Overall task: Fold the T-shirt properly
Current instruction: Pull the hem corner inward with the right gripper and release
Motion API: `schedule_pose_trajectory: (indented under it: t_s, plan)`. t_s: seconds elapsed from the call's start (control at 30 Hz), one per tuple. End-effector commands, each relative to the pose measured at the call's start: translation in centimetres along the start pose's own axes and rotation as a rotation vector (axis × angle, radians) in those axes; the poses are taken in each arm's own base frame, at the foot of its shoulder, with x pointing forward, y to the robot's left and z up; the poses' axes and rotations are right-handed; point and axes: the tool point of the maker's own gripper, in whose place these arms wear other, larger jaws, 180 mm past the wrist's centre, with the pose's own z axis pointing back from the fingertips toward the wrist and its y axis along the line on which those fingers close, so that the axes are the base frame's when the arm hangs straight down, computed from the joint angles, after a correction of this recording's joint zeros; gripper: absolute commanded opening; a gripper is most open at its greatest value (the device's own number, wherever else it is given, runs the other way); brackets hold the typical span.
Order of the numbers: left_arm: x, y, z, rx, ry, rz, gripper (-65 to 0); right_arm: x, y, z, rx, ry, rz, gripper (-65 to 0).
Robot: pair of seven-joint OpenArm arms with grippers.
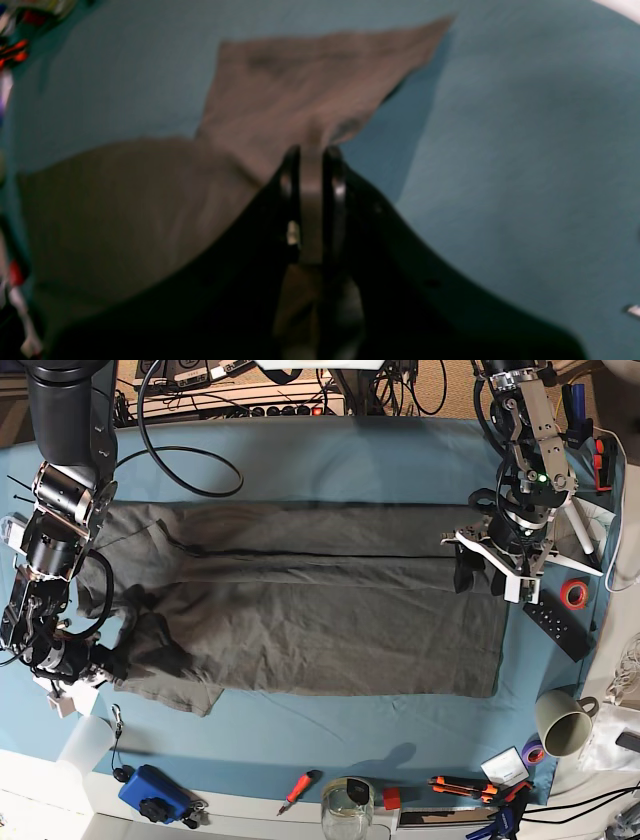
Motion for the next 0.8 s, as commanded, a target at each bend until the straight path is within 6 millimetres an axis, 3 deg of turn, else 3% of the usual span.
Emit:
schedule_pose_trajectory:
  t_s: [0.0,0.6,0.77]
  plan:
    - [1.8,-0.2,0.2,-0.013,-0.061,-0.013,-28.9,2.6,0.9,1.3,0.03,-0.061,0.025,-65.0]
    - [1.8,-0.2,0.2,-0.013,-0.061,-0.012,-28.9,0.4,1.9,1.4,0.085,0.059,0.048,-65.0]
    - [1.8,-0.2,0.2,-0.012,-0.061,-0.012,-28.9,0.3,2.4,1.5,0.114,0.064,0.041,-46.3]
